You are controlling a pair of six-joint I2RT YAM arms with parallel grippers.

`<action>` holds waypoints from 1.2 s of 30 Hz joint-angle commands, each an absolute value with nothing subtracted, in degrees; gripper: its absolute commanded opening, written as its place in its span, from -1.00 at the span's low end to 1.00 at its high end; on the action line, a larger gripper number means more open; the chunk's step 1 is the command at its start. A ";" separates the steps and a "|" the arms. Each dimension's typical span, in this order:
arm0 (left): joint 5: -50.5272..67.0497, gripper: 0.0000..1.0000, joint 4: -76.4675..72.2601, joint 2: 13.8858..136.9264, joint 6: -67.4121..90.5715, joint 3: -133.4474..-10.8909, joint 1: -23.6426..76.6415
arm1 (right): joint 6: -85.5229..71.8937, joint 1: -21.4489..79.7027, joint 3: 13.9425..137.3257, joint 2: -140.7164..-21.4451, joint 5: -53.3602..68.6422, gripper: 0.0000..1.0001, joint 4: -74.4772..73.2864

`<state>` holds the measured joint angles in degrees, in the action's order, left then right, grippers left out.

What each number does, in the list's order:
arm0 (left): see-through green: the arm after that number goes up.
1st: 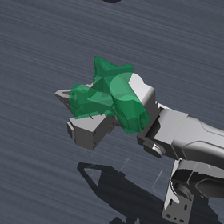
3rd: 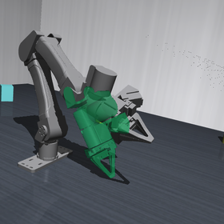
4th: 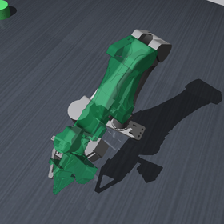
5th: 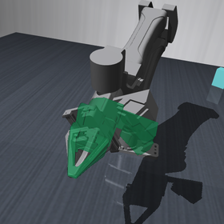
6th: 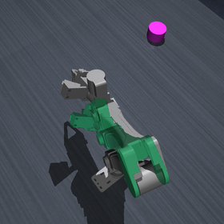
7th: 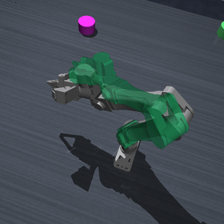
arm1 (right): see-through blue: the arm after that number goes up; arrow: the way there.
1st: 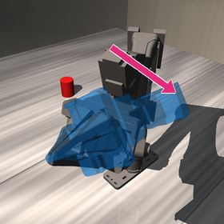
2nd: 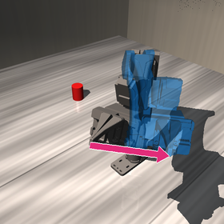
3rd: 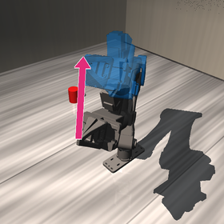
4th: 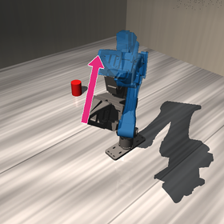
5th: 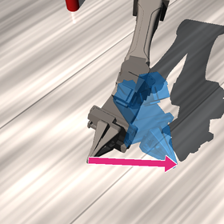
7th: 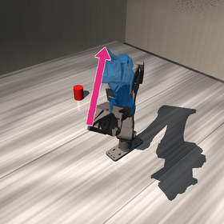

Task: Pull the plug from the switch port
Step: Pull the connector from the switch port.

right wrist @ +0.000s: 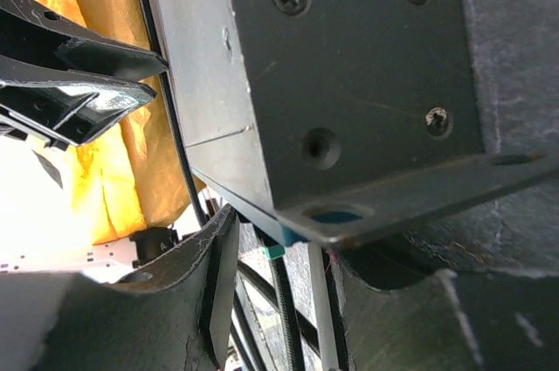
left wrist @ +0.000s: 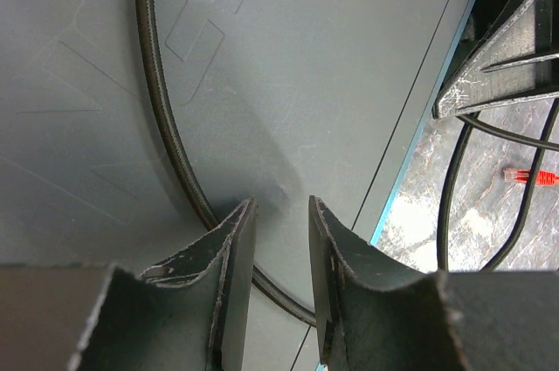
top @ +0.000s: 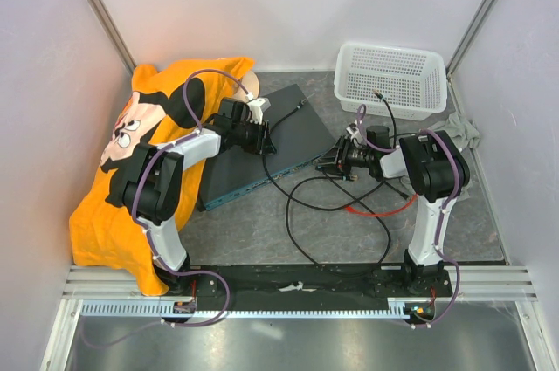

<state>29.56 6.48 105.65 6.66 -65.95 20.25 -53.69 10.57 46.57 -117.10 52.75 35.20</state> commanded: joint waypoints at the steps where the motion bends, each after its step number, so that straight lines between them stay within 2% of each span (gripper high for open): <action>1: 25.93 -0.23 8.09 107.05 4.13 -65.39 20.04 | -54.75 10.72 48.69 -118.56 52.21 -0.15 38.05; 11: 25.93 -0.23 8.00 107.40 4.13 -65.66 20.04 | -55.64 10.64 50.01 -119.45 52.12 -0.19 38.41; 14: 26.02 -0.23 8.09 107.58 4.22 -65.74 20.04 | -55.37 10.63 50.10 -119.27 52.21 -0.28 38.23; 23: 26.10 -0.23 8.00 107.58 4.31 -66.01 20.04 | -54.32 10.46 51.06 -119.44 52.03 -0.29 36.39; 26: 26.19 -0.23 7.91 107.23 3.96 -66.01 20.13 | -52.56 10.46 51.68 -119.44 52.21 -0.47 34.28; 27: 26.02 -0.23 7.82 107.05 3.69 -66.01 20.04 | -52.12 10.46 51.77 -119.44 52.64 -0.81 34.54; 28: 25.84 -0.23 7.91 106.96 3.52 -66.01 20.04 | -51.86 10.37 51.77 -119.53 53.17 -0.98 35.06; 36: 24.96 -0.23 9.05 105.21 0.09 -67.06 20.13 | -43.25 10.28 54.14 -119.00 54.49 -0.99 25.06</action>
<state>28.84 6.55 105.65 4.43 -66.26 20.27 -50.94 9.89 51.33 -118.74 56.12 30.13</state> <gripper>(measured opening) 0.385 0.067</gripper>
